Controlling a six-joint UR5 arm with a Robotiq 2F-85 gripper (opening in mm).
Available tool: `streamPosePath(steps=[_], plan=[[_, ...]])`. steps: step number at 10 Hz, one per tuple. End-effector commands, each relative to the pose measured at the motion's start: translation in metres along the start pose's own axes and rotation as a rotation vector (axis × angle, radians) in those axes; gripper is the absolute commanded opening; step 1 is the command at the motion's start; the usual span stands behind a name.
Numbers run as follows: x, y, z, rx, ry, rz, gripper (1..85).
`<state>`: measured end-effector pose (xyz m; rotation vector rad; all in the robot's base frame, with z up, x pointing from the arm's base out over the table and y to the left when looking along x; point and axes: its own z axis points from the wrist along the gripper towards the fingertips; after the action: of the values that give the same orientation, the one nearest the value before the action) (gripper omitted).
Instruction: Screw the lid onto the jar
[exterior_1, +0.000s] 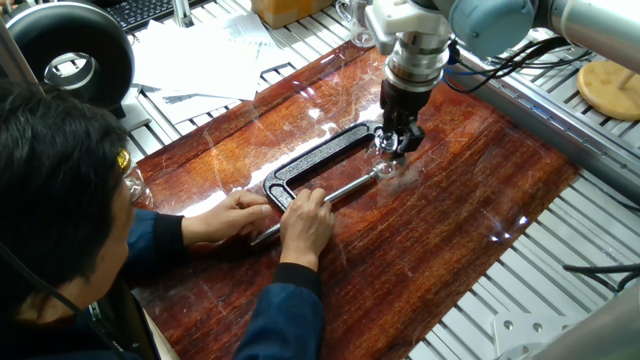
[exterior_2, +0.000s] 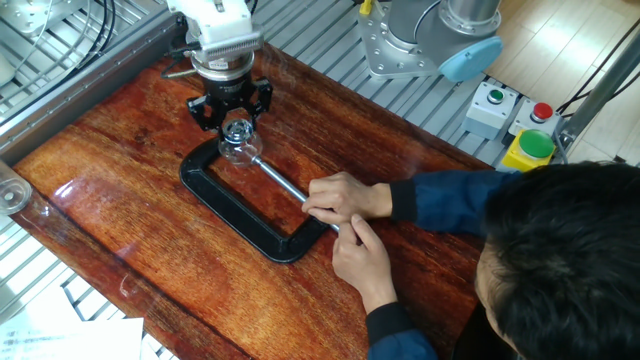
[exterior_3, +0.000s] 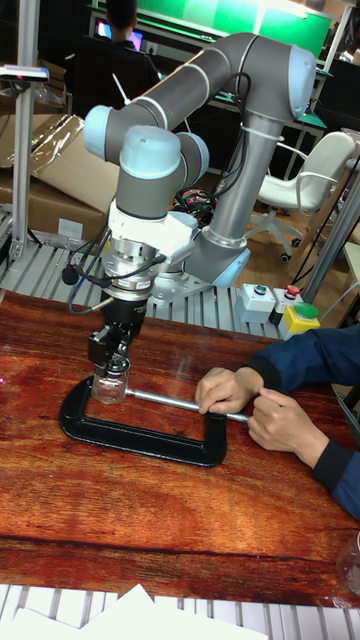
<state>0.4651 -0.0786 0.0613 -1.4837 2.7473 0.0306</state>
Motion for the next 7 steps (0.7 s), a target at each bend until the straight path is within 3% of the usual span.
streamPosePath(steps=[1,4,6,7], plan=[[-0.006,-0.003,-0.004,-0.026,-0.024,0.238,19.0],[-0.005,-0.019,-0.007,-0.017,-0.035,0.447,19.7],[-0.003,-0.027,0.002,0.006,-0.047,0.501,20.3],[-0.004,-0.025,0.003,-0.003,-0.045,0.505,31.0]])
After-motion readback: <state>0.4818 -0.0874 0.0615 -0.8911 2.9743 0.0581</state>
